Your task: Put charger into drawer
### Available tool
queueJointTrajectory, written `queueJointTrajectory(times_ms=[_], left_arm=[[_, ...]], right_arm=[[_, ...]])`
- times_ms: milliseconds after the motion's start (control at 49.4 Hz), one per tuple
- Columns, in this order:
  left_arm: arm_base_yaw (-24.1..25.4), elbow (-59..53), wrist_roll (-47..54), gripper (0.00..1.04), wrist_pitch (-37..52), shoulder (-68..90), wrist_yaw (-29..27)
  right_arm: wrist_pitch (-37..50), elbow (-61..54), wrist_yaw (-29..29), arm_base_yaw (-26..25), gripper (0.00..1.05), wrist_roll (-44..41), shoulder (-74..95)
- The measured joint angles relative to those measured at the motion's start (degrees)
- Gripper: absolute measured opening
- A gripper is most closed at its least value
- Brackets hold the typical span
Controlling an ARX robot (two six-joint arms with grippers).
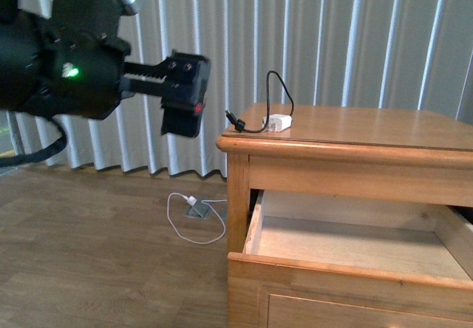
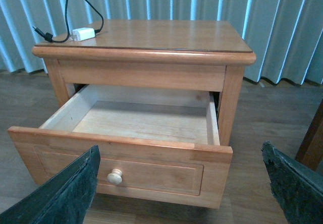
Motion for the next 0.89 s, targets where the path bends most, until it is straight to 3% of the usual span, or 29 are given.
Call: queueJointTrajectory(times_ms=[627,890], left_arm=[[-1.5,48.0,-3.4,0.99,-7.7,37.6,-1.5],[-2.4,66.2,-4.1,0.99,-13.8,49.3,0.9]], right_arm=[[0.0,0.0,0.0,0.0,0.96,0.0,0.0],[0.0,0.0,0.0,0.0,0.96,0.0,0.0]])
